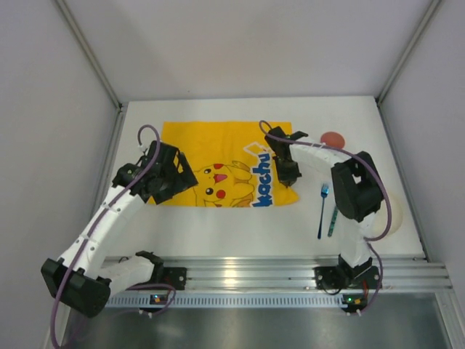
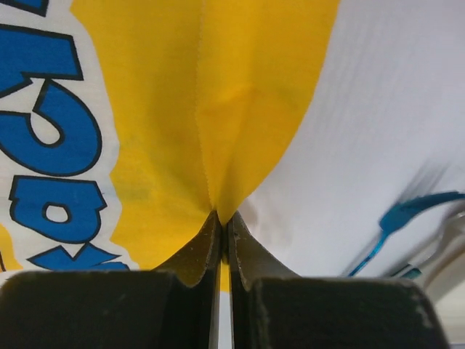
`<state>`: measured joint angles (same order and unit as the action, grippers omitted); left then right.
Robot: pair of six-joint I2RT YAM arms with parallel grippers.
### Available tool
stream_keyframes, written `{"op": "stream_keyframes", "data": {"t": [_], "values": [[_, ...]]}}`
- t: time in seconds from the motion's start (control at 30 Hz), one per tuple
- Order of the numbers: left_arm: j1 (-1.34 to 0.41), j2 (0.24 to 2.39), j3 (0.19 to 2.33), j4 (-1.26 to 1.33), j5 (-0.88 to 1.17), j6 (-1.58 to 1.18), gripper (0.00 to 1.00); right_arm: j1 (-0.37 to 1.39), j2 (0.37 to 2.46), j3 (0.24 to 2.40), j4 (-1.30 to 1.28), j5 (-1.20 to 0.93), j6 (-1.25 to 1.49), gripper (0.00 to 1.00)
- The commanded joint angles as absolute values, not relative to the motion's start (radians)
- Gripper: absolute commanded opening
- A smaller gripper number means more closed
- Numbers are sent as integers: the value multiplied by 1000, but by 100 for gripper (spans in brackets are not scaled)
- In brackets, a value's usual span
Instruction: Set the dinner table for one person
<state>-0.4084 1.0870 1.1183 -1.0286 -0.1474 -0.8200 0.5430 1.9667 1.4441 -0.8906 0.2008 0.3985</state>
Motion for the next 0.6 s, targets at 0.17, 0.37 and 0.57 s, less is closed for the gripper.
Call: {"op": "stream_keyframes", "data": {"t": [0.17, 0.37, 0.57], "values": [[-408, 1143, 1097, -873, -94, -787, 95, 483, 1798, 1269, -911, 334, 382, 0], [-408, 1169, 1068, -842, -63, -782, 95, 476, 1711, 1161, -931, 387, 391, 14], [-408, 1195, 1068, -830, -41, -785, 94, 476, 1652, 1181, -980, 400, 411, 87]]}}
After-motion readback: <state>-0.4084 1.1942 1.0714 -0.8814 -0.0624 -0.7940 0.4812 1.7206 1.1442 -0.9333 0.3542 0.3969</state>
